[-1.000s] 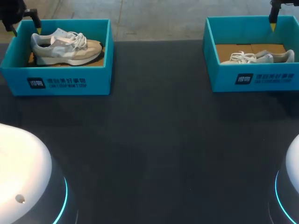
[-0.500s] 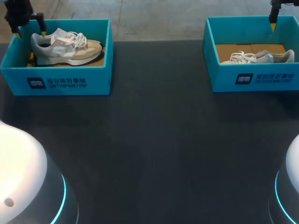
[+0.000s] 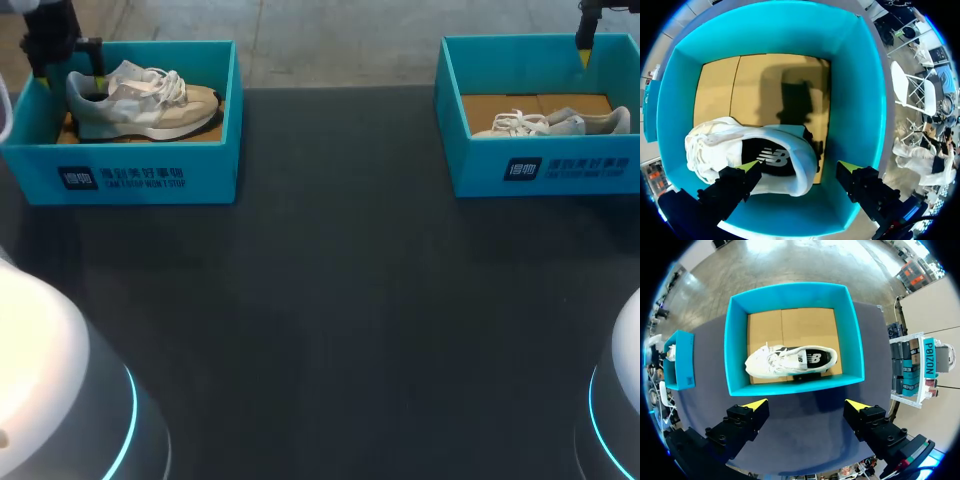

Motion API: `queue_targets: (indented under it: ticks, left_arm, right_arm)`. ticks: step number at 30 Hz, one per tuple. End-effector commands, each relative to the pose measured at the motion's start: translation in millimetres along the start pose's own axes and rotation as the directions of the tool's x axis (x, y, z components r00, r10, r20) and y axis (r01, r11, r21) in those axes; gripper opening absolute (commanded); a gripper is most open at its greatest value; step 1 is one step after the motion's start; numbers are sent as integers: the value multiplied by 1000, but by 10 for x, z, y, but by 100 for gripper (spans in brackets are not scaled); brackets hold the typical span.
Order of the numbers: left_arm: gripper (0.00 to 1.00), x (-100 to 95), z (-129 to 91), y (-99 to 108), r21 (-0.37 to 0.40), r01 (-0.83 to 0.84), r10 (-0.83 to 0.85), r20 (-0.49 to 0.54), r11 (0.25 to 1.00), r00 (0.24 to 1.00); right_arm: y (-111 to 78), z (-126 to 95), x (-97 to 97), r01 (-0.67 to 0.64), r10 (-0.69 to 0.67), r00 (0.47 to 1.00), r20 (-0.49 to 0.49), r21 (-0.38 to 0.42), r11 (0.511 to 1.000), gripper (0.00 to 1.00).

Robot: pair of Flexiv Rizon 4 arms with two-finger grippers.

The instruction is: Take the shoe out of the shoebox, open the shoe tongue, remove and reinsert the insole, then place the shoe into the shoebox

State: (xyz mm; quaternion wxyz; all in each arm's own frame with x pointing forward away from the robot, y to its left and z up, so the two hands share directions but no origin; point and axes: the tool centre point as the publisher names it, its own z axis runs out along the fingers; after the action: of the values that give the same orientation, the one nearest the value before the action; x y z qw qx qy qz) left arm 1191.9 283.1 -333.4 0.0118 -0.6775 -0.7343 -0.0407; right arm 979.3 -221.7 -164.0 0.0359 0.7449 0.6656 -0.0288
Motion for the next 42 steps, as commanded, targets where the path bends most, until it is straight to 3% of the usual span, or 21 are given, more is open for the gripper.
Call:
queue_targets:
  ticks: [1,5,13,17,22,32,42]
  left_arm:
    - [98,-19,72,47,9,-2,2,-7,1000,1000]
    - [92,-13,119,29,10,-2,3,-18,1000,1000]
    - [93,11,266,-13,16,-1,1,-36,1000,999]
    - [89,18,309,-24,20,3,-2,-38,1000,999]
    - [94,22,363,-17,25,21,-20,-34,999,999]
    - [85,33,442,22,29,33,-33,-29,999,999]
    - [85,52,495,45,31,30,-29,-24,999,999]
  right_arm:
    - [-6,1,0,-1,1,1000,1,-1,1000,100]
    - [-6,1,0,-1,1,1000,1,-1,1000,100]
    - [-6,1,0,-1,1,1000,1,-1,1000,100]
    - [-6,1,0,-1,1,1000,1,-1,1000,100]
    - [-6,1,0,-1,1,1000,1,-1,1000,100]
    - [-6,1,0,-1,1,1000,1,-1,1000,100]
    - [-6,1,0,-1,1,1000,1,-1,1000,100]
